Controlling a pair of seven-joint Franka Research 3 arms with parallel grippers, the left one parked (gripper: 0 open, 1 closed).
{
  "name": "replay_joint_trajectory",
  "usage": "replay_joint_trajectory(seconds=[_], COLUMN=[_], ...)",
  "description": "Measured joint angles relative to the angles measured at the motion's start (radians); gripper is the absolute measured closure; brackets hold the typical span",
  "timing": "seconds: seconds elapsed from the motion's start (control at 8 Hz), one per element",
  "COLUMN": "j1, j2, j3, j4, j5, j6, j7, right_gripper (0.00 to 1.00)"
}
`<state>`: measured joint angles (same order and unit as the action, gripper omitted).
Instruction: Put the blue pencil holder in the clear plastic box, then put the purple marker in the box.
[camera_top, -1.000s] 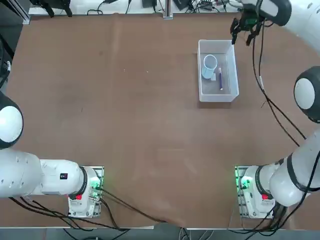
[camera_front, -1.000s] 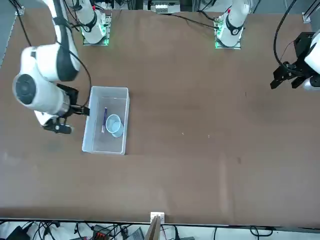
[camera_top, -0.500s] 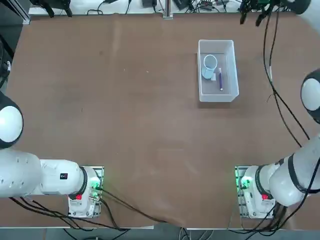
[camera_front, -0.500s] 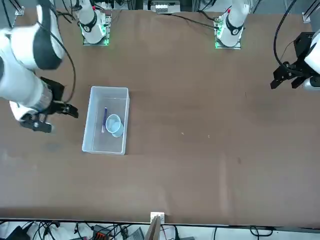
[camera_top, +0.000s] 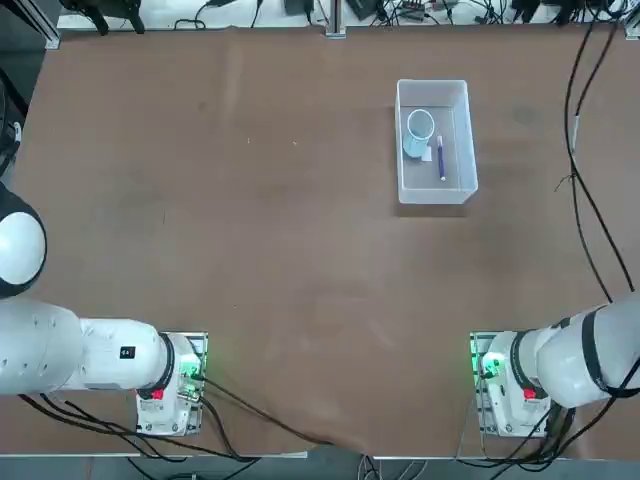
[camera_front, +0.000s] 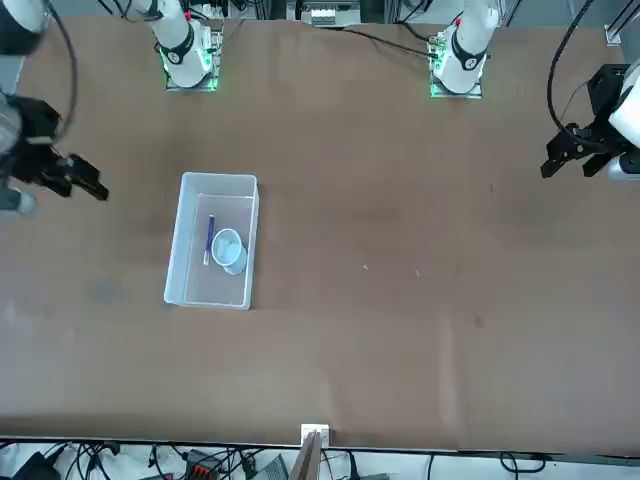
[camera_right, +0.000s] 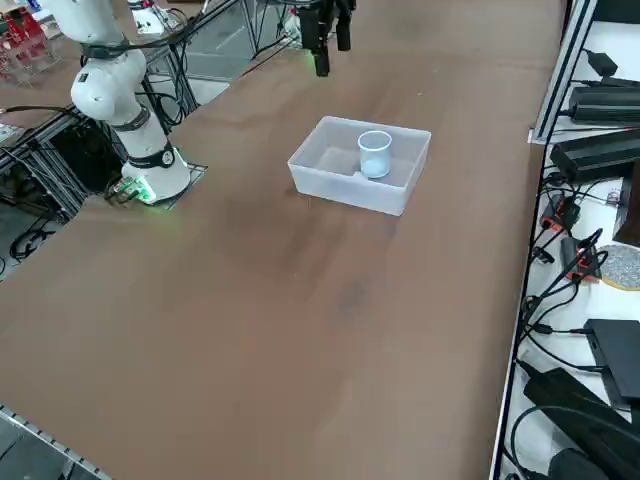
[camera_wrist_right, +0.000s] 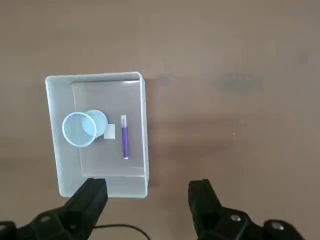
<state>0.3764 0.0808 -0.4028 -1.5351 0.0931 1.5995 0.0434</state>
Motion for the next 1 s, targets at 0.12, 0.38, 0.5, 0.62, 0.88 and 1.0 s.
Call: replay_joint_trajectory(seconds=[0.12, 0.38, 0.5, 0.62, 0.88, 1.0], j1=[-0.013, -0.152, -0.253, -0.326, -0.405, -0.418], j2=[-0.014, -0.044, -0.066, -0.087, -0.127, -0.137], j3=[0.008, 0.141, 0.244, 0.314, 0.389, 0.403], j4=[0.006, 0.03, 0.03, 0.022, -0.02, -0.038], j5=[-0.001, -0.017, -0.033, -0.039, -0.04, -0.041], j6=[-0.02, -0.075, -0.092, -0.103, -0.111, -0.111], j7=[-0.002, -0.002, -0.001, 0.0, 0.001, 0.011], right_gripper=[0.01, 0.0, 0.0, 0.0, 0.0, 0.0])
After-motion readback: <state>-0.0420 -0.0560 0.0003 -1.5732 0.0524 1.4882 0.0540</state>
